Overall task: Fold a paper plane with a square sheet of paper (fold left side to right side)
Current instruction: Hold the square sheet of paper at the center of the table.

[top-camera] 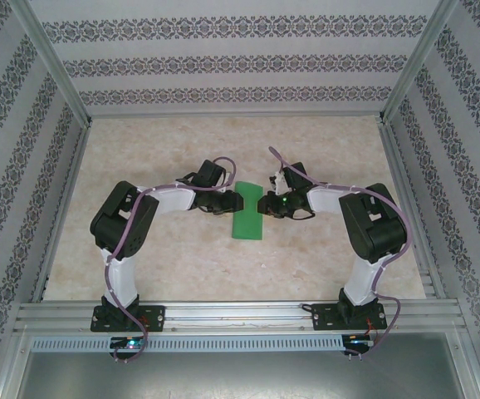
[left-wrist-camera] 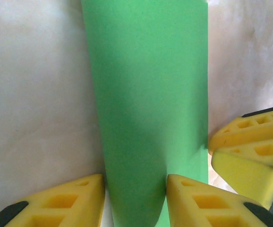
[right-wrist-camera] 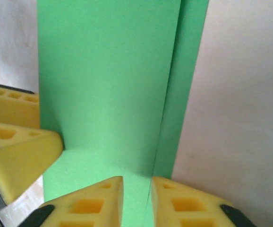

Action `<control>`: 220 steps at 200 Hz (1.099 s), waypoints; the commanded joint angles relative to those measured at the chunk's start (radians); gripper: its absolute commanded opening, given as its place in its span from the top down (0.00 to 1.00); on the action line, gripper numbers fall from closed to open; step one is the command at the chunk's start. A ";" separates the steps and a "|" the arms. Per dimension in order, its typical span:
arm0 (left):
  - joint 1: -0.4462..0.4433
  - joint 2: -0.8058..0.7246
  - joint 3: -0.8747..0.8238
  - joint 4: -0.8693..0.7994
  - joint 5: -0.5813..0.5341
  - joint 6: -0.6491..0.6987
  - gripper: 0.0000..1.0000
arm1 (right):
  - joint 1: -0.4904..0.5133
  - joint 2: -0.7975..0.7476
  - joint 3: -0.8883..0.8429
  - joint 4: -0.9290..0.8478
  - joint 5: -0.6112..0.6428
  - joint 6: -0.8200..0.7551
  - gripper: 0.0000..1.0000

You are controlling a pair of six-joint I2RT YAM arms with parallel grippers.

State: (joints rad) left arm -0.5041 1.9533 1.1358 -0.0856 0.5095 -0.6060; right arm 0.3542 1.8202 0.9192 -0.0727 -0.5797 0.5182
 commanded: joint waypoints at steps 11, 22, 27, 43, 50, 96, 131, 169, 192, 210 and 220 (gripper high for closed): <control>-0.047 0.063 0.015 -0.090 -0.026 0.016 0.61 | -0.041 -0.094 -0.045 -0.016 0.051 -0.027 0.68; -0.050 0.070 0.022 -0.102 -0.033 0.018 0.61 | -0.060 -0.114 -0.060 -0.022 0.065 -0.034 0.65; -0.051 0.073 0.026 -0.105 -0.034 0.018 0.61 | -0.067 -0.122 -0.068 -0.021 0.070 -0.038 0.64; -0.056 0.083 0.042 -0.125 -0.044 0.023 0.61 | -0.093 -0.148 -0.089 -0.026 0.079 -0.043 0.62; -0.059 0.087 0.050 -0.139 -0.051 0.026 0.61 | -0.104 -0.157 -0.097 -0.027 0.082 -0.047 0.62; -0.079 0.126 0.112 -0.226 -0.088 0.057 0.60 | -0.141 -0.205 -0.128 -0.026 0.092 -0.053 0.62; -0.093 0.154 0.154 -0.266 -0.102 0.073 0.59 | -0.142 -0.200 -0.125 -0.026 0.078 -0.053 0.62; -0.103 0.177 0.183 -0.302 -0.115 0.087 0.58 | -0.141 -0.199 -0.128 -0.024 0.072 -0.052 0.62; -0.104 0.183 0.187 -0.302 -0.114 0.087 0.57 | -0.142 -0.197 -0.130 -0.024 0.069 -0.052 0.62; -0.105 0.187 0.191 -0.307 -0.115 0.089 0.57 | -0.140 -0.195 -0.131 -0.023 0.066 -0.051 0.62; -0.105 0.189 0.195 -0.310 -0.114 0.089 0.56 | -0.140 -0.195 -0.129 -0.022 0.062 -0.051 0.62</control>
State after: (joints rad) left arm -0.5564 2.0369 1.3491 -0.3809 0.3828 -0.5449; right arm 0.2180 1.6367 0.7990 -0.0937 -0.5053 0.4889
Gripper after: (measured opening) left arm 0.434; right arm 0.383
